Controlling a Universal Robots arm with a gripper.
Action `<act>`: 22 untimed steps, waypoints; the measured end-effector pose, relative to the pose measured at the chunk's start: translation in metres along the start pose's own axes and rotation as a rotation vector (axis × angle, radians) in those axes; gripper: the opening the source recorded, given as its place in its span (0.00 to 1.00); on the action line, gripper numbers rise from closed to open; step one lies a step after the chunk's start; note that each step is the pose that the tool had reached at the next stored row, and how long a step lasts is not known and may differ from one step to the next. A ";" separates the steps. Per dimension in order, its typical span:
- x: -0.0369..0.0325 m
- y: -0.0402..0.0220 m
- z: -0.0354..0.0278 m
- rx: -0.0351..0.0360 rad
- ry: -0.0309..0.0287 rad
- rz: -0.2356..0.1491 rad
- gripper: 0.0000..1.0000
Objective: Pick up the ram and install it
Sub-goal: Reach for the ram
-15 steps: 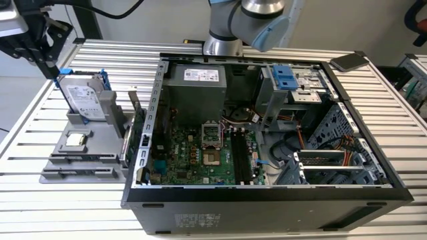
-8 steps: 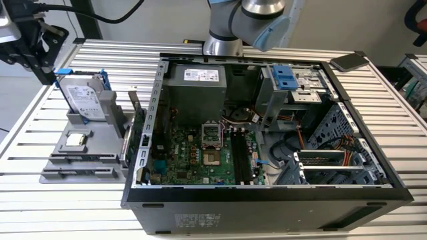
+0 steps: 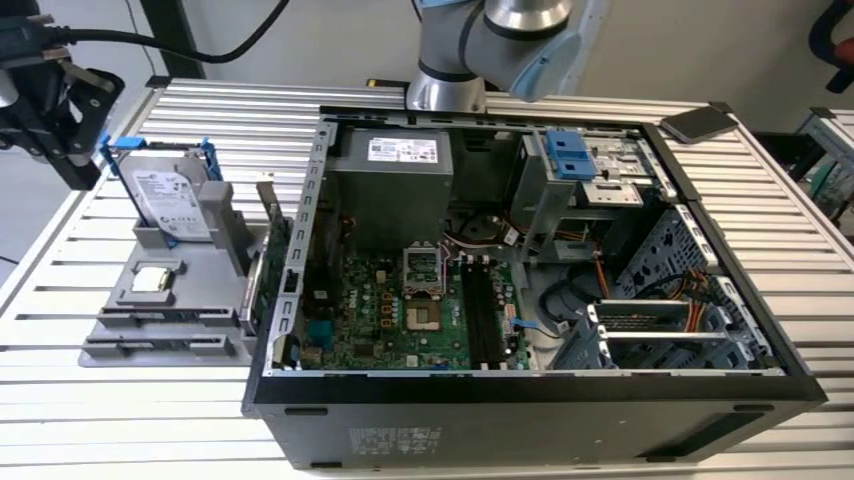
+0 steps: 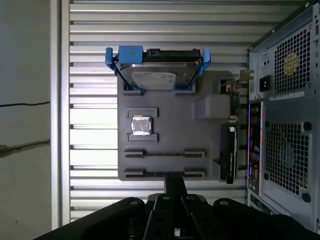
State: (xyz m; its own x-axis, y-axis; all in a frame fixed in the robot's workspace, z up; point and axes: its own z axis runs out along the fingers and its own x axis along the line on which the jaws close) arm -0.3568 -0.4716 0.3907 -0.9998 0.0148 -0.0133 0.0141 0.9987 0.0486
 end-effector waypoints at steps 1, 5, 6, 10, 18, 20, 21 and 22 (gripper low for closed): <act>0.0000 -0.0022 0.0000 0.0000 -0.0001 0.000 0.00; -0.0001 -0.0115 -0.0005 0.0000 0.0000 0.000 0.00; -0.0001 -0.0134 -0.0005 -0.0001 -0.0001 0.000 0.00; -0.0003 -0.0200 -0.0008 -0.0001 -0.0001 0.000 0.00; -0.0003 -0.0227 -0.0009 0.0000 0.0000 0.000 0.00; -0.0003 -0.0228 -0.0009 0.0000 0.0000 0.000 0.00; -0.0003 -0.0228 -0.0009 -0.0001 -0.0001 0.000 0.00; -0.0003 -0.0229 -0.0010 0.0000 0.0000 0.000 0.00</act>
State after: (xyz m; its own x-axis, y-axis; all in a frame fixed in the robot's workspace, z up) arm -0.3569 -0.4945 0.3906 -0.9998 0.0148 -0.0133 0.0142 0.9987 0.0486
